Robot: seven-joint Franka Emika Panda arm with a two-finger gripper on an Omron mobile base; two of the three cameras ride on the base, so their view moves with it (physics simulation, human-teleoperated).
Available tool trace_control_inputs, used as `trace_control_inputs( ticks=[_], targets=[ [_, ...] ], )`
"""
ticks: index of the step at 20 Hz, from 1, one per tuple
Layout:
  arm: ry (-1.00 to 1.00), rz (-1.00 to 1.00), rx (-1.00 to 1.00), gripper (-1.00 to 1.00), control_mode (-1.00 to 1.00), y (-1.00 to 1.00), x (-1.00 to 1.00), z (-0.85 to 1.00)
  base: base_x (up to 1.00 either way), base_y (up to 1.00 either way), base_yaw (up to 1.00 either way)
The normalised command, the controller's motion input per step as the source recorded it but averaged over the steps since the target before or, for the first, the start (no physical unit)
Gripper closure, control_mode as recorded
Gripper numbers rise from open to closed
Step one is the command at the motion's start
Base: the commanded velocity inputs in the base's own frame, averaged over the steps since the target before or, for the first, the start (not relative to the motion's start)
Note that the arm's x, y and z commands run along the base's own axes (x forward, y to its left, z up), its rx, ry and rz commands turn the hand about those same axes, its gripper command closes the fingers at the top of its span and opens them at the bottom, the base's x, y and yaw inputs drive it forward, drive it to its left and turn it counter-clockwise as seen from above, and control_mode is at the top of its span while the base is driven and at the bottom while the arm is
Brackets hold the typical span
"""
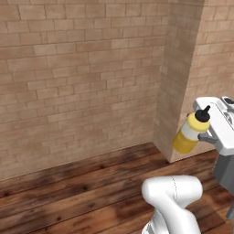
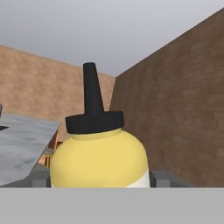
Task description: Place the mustard and mustard from the counter to the top shelf of the fridge. If the existing items in the fridge are on the top shelf, move them to other shelves.
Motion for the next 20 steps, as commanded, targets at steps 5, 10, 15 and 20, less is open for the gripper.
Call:
trace_control_inputs(
  ticks=[5,10,15,20],
  targets=[
    [0.0,0.0,0.0,1.0,1.0,0.0,0.0,0.0,0.81,0.4,-0.19],
    [0.0,0.0,0.0,1.0,1.0,0.0,0.0,0.0,0.94,-0.07,-0.1],
    [0.0,0.0,0.0,1.0,1.0,0.0,0.0,0.0,1.0,0.05,-0.18],
    [0.0,0.0,0.0,1.0,1.0,0.0,0.0,0.0,1.0,0.18,-0.18]
  ],
)
